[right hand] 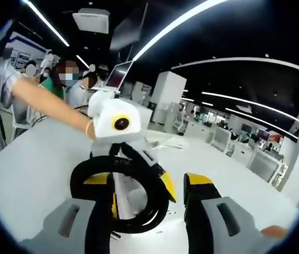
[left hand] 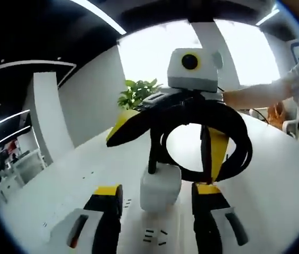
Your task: Straighten the power strip on the desk, plug the charger into it
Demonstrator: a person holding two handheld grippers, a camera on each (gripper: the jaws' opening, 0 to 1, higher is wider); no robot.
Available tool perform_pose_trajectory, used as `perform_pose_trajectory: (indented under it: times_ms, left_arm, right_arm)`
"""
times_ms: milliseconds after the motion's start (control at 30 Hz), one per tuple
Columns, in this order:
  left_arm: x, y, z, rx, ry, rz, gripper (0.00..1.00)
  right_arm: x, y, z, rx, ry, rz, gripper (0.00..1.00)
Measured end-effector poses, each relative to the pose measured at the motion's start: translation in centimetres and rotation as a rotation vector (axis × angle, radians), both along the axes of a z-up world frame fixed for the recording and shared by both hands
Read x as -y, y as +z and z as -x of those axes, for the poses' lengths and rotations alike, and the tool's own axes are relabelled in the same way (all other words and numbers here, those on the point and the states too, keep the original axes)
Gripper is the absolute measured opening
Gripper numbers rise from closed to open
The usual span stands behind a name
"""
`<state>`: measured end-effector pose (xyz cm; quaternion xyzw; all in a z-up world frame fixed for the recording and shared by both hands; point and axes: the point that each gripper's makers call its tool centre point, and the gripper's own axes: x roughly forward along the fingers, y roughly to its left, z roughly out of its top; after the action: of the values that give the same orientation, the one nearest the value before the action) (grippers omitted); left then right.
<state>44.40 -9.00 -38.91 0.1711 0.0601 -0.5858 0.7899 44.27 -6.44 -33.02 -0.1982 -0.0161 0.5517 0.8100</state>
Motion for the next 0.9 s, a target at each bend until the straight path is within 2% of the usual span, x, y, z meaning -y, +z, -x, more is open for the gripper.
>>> perform_pose_trajectory:
  times_ms: [67,200,333,467,700,900]
  left_arm:
    - [-0.2,0.2,0.3,0.004,-0.008,0.005,0.64]
    - [-0.7,-0.2,0.3,0.042,-0.007,-0.047,0.73]
    - [-0.9,0.0,0.5,0.041,-0.011,-0.036,0.82]
    - [-1.1,0.1,0.6,0.047,-0.015,-0.027,0.97]
    - [-2.2,0.7,0.1,0.062,0.01,-0.017,0.99]
    - [-3.9,0.9,-0.1,0.068,0.039,-0.025,0.99]
  right_arm:
    - [0.0,0.0,0.0,-0.001,-0.001,-0.004,0.52]
    - [0.1,0.2,-0.2,-0.006,-0.006,-0.018,0.52]
    - [0.2,0.2,-0.2,-0.01,-0.005,-0.017,0.5]
    - [0.3,0.2,0.0,-0.003,-0.003,-0.006,0.51]
    - [0.4,-0.3,0.1,0.005,0.007,0.056,0.56]
    - [0.6,-1.3,0.0,0.033,0.014,0.166,0.56]
